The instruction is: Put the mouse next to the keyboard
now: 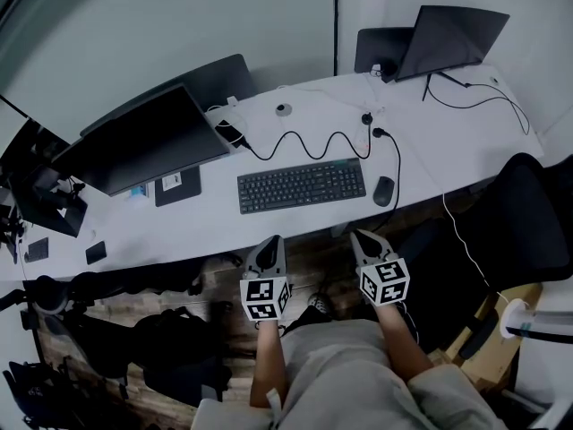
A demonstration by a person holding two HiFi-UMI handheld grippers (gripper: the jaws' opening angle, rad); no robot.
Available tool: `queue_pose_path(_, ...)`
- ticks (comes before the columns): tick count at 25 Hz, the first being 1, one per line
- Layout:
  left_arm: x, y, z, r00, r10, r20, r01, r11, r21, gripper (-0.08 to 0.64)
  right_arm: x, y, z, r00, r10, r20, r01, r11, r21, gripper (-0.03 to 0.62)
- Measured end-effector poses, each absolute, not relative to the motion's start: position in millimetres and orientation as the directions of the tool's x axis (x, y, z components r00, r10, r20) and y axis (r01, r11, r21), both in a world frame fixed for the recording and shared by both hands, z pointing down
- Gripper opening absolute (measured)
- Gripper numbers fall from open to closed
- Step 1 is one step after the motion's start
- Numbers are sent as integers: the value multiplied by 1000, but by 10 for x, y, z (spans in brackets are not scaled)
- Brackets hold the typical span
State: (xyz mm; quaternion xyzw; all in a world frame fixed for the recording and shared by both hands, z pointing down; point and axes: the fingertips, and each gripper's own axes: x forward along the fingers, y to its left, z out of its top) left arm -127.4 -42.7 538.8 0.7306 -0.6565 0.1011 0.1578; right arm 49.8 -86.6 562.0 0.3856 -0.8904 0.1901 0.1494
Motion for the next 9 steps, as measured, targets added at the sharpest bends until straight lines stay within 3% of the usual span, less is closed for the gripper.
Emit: queue_pose_path(9,-1286,-385,5369,124,-927,354,-991,-94,100,22,453,-818,5592,-663,-628,407,-738,638,-219,6)
